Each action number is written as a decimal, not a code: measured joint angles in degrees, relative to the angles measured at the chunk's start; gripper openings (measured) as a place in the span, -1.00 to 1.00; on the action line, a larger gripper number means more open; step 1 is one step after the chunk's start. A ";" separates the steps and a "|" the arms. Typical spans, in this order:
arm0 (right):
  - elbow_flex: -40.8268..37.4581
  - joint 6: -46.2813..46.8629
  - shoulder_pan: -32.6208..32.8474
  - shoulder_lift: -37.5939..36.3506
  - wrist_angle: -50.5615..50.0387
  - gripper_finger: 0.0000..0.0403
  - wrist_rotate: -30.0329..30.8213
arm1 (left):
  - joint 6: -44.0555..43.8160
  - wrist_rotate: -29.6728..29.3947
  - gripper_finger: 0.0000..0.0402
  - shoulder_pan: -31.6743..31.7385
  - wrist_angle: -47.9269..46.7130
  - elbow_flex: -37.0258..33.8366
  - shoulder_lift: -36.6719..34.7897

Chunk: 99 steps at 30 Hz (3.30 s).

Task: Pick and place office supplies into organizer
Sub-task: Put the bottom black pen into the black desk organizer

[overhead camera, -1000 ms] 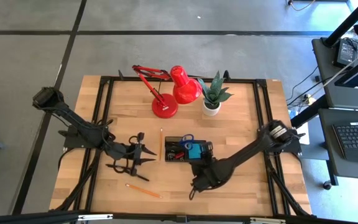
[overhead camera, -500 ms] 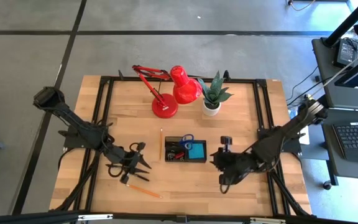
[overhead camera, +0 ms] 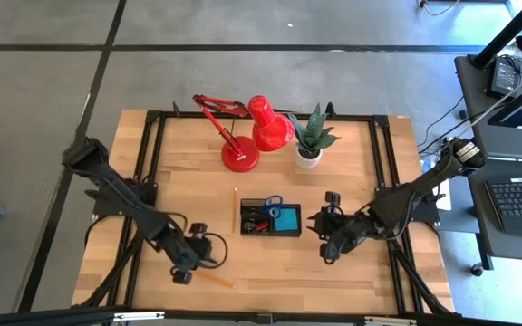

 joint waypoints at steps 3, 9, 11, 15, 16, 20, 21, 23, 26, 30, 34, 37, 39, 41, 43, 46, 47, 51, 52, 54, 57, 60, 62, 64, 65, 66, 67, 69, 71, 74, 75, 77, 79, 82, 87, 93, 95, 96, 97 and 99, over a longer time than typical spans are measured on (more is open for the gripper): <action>-0.12 -0.64 -0.61 0.01 0.16 -0.41 0.01 | -4.93 3.39 -0.40 -0.06 -6.88 2.55 3.06; -0.12 -3.68 -1.05 0.01 0.31 -0.41 0.04 | -10.65 8.11 -0.32 -0.60 -10.54 2.92 6.35; -0.12 -4.54 -1.03 0.01 0.31 -0.41 0.04 | -11.21 8.23 -0.32 -0.66 -11.13 2.97 6.60; -0.12 -4.71 -1.05 0.01 0.29 -0.41 0.04 | -11.48 8.29 -0.32 -0.66 -12.58 2.97 6.55; -0.12 -4.75 -1.05 0.03 0.29 -0.41 0.04 | -11.46 8.48 -0.32 -0.66 -12.93 2.97 6.55; -0.12 -4.83 -1.05 0.04 0.27 -0.41 0.04 | -11.46 9.67 -0.32 -0.66 -17.65 3.92 6.55; -0.12 -4.91 -1.05 0.04 0.27 -0.41 0.04 | -11.47 10.01 -0.32 -0.64 -19.78 4.50 6.53; -0.12 -4.88 -1.30 0.04 0.25 -0.41 0.04 | -10.97 10.18 -0.32 -0.36 -25.03 6.12 6.53; -0.12 -4.80 -1.88 0.04 0.23 -0.41 0.04 | -10.52 9.81 -0.32 0.10 -30.40 8.02 6.47; -0.12 -4.77 -2.63 0.06 0.20 -0.41 0.06 | -10.48 9.95 -0.32 0.33 -29.83 8.34 6.47; -0.12 -6.06 -3.34 0.06 0.20 -0.41 0.04 | -10.58 9.29 -0.32 0.06 -29.90 7.95 6.47; -0.12 -6.19 -3.87 0.06 0.16 -0.41 0.06 | -10.48 7.37 -0.32 -0.22 -28.82 7.95 6.49; -0.12 -6.27 -4.09 0.06 0.13 -0.41 0.06 | -9.83 6.39 -0.32 -0.24 -27.33 7.95 6.48; -0.12 -6.27 -4.09 0.06 0.09 -0.41 0.07 | -8.75 6.07 -0.32 -0.28 -26.77 7.95 6.50; -0.12 -6.27 -4.09 0.06 0.05 -0.41 0.06 | -7.88 5.91 -0.32 -0.32 -26.86 7.95 6.85; -0.12 -6.22 -4.09 0.06 -0.12 -0.41 0.06 | -7.43 5.41 -0.32 -0.61 -26.71 7.95 7.99; -0.12 -6.17 -4.09 0.06 -0.26 -0.41 0.06 | -7.44 5.47 -0.32 -0.62 -26.56 7.95 8.54; -0.12 -6.20 -4.09 0.06 -0.39 -0.41 0.06 | -7.35 5.60 -0.32 -1.13 -25.93 7.95 10.84; -0.12 -6.20 -4.09 0.06 -0.36 -0.41 0.06 | -7.39 5.62 -0.32 -1.32 -25.64 7.95 11.33; -0.12 -6.20 -4.09 0.06 -0.39 -0.41 0.06 | -7.42 5.87 -0.32 -1.52 -25.57 7.95 12.12; -0.12 -6.05 -4.09 0.06 -0.36 -0.41 0.06 | -7.44 5.90 -0.32 -1.82 -25.49 7.93 13.24; -0.12 -6.02 -4.09 0.06 -0.35 -0.41 0.06 | -7.84 6.23 -0.32 -1.84 -25.39 8.05 14.36; -0.12 -6.02 -4.09 0.06 -0.34 -0.41 0.06 | -7.85 6.60 -0.32 -1.84 -25.25 8.17 15.12; -0.12 -6.02 -4.09 0.06 -0.32 -0.41 0.05 | -7.79 6.68 -0.32 -1.81 -24.84 8.12 15.53; -0.12 -6.02 -4.09 0.06 -0.32 -0.41 0.06 | -7.67 6.65 -0.32 -1.84 -24.75 8.11 15.60; -0.12 -6.02 -4.09 0.06 -0.30 -0.41 0.04 | -7.48 6.62 -0.33 -1.81 -24.71 8.12 15.62; -0.12 -6.02 -4.09 0.06 -0.30 -0.41 0.06 | -7.46 6.53 -0.34 -1.81 -24.69 8.10 15.65; -0.12 -6.02 -4.09 0.06 -0.30 -0.41 0.06 | -7.48 6.10 -0.37 -1.83 -24.63 8.10 15.67; -0.12 -6.02 -4.09 0.06 -0.30 -0.41 0.06 | -7.37 5.74 -0.42 -1.88 -24.57 8.06 15.73; -0.12 -6.00 -4.09 0.06 -0.30 -0.41 0.06 | -7.37 5.74 -0.50 -1.85 -24.39 8.02 15.76; -0.12 -6.02 -4.09 0.06 -0.28 -0.41 0.06 | -7.32 5.74 -0.52 -1.86 -24.36 8.02 15.76; -0.12 -6.04 -4.09 0.06 -0.28 -0.41 0.06 | -6.97 5.74 -0.57 -1.84 -24.30 8.02 15.80; -0.12 -6.05 -4.09 0.06 -0.28 -0.41 0.06 | -6.89 5.69 -0.60 -1.86 -24.23 7.99 15.82; -0.12 -6.02 -4.09 0.06 -0.28 -0.41 0.06 | -6.89 5.63 -0.65 -1.86 -24.15 7.99 15.84; -0.12 -6.02 -4.09 0.08 -0.28 -0.41 0.04 | -6.77 5.51 -0.73 -1.84 -24.17 7.99 15.86; -0.12 -6.02 -4.09 0.08 -0.28 -0.41 0.04 | -3.40 5.15 -0.79 -1.84 -24.06 7.97 15.86; -0.12 -6.02 -4.09 0.08 -0.28 -0.41 0.05 | -3.20 5.09 -0.80 -1.84 -24.03 7.95 15.86; -0.12 -6.02 -4.09 0.08 -0.29 -0.41 0.05 | -3.25 5.05 -0.80 -1.84 -24.03 7.98 15.86; -0.12 -6.02 -4.09 0.08 -0.30 -0.41 0.04 | -3.29 4.99 -0.80 -1.84 -24.13 8.14 15.87; -0.12 -6.07 -4.09 0.08 -0.30 -0.41 0.04 | -3.68 4.74 -0.80 -1.81 -24.84 9.08 16.01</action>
